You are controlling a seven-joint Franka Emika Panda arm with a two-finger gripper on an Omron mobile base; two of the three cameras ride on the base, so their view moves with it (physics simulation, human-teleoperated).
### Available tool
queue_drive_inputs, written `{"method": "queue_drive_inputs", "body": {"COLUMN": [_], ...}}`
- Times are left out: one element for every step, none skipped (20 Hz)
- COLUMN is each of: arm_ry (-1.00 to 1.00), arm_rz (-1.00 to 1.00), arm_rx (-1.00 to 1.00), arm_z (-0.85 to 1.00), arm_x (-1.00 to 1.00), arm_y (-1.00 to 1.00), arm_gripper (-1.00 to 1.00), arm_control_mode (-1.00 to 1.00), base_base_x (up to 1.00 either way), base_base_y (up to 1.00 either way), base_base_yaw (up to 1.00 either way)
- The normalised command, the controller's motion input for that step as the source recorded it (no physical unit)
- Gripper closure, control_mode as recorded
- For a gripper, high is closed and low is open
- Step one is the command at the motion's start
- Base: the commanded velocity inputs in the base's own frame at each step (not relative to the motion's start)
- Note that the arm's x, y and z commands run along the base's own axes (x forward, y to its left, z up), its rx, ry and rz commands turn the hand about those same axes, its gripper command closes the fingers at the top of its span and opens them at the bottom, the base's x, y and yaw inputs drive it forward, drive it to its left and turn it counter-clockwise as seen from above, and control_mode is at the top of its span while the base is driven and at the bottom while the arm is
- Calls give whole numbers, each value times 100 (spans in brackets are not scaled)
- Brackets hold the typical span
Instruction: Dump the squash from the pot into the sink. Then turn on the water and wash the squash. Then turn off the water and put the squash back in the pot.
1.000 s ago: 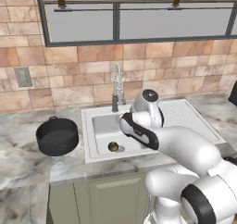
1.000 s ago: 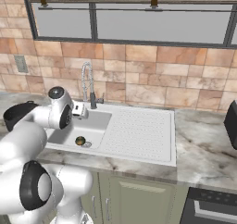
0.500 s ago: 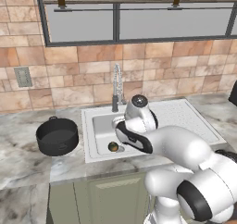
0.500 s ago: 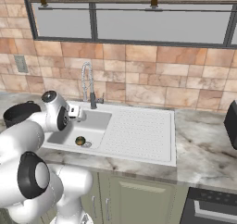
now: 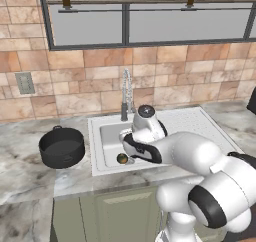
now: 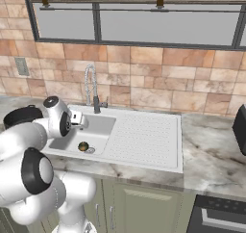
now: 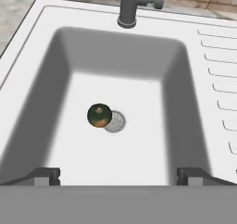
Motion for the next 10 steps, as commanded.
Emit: {"method": "queue_drive_inputs", "body": {"arm_ry": [12,13,13,11,11,11,10,8,4,2], "arm_rz": [0,0,0,0,0,0,0,0,0,0], "arm_rx": [0,0,0,0,0,0,0,0,0,0], "arm_z": [0,-1,-1,-7,-8,-7,-15,-19,-24,-26], "arm_x": [1,0,1,1,1,1,6,6,8,6], "arm_y": [0,0,1,0,1,2,3,9,9,7], "arm_gripper": [-100,-100,-100,-100,-100,-100,-100,-100,-100,-100], "arm_control_mode": [-100,-100,-100,-100,-100,-100,-100,-100,-100,-100], "base_base_x": [0,0,0,0,0,0,0,0,0,0], "base_base_y": [0,0,0,0,0,0,0,0,0,0], "base_base_yaw": [0,0,0,0,0,0,0,0,0,0]}}
